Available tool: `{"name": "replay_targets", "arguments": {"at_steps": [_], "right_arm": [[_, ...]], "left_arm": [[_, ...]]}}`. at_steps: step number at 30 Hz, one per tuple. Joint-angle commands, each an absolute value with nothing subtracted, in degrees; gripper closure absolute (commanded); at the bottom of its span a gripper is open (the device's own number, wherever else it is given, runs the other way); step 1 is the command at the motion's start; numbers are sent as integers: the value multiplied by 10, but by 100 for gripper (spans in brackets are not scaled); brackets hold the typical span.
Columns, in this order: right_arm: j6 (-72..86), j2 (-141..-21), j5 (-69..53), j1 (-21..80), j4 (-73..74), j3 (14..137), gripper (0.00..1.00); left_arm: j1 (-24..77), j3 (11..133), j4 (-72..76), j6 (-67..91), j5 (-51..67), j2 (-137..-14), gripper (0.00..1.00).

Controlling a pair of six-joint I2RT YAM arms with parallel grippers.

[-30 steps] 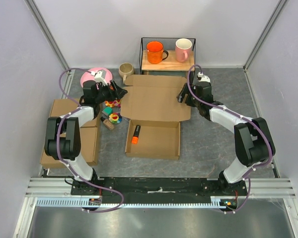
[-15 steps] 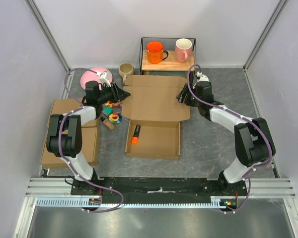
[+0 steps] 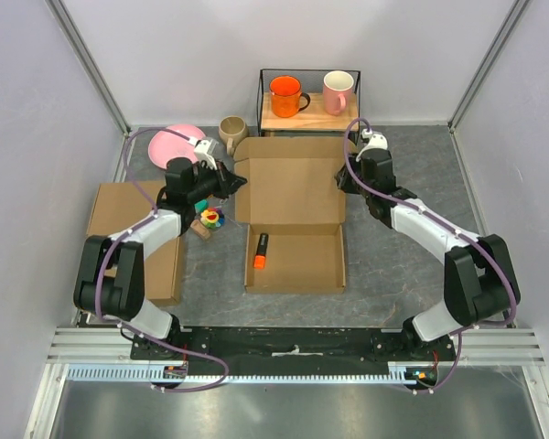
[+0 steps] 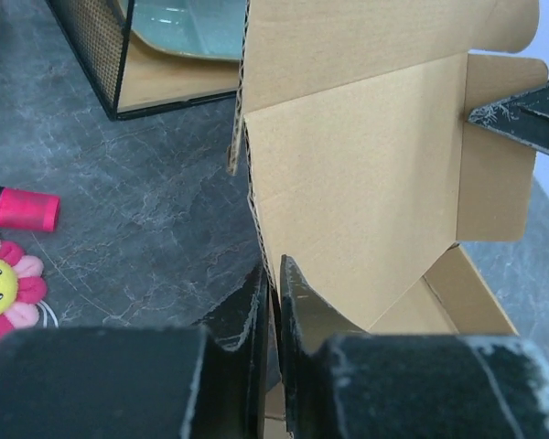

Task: Fold the paper box

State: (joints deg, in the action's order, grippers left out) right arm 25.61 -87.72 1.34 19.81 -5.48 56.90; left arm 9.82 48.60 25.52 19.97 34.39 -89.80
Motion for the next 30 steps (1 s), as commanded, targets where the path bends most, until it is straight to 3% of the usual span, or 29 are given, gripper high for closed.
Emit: {"name": "replay_targets", "arguments": {"at_steps": [1, 6, 17, 24, 30], "right_arm": [[233, -842, 45, 235, -52, 550, 75], [208, -798, 110, 271, -54, 497, 82], [195, -646, 230, 361, -67, 366, 79], [182, -676, 199, 361, 61, 457, 63], [185, -666, 176, 361, 93, 465, 49]], "left_arm": [[154, 450, 250, 131, 289, -832, 90], [201, 365, 308, 123, 207, -770, 95], [317, 239, 470, 89, -26, -657, 96], [317, 233, 548, 50, -103, -665, 98], [316, 217, 633, 33, -127, -687, 98]]}}
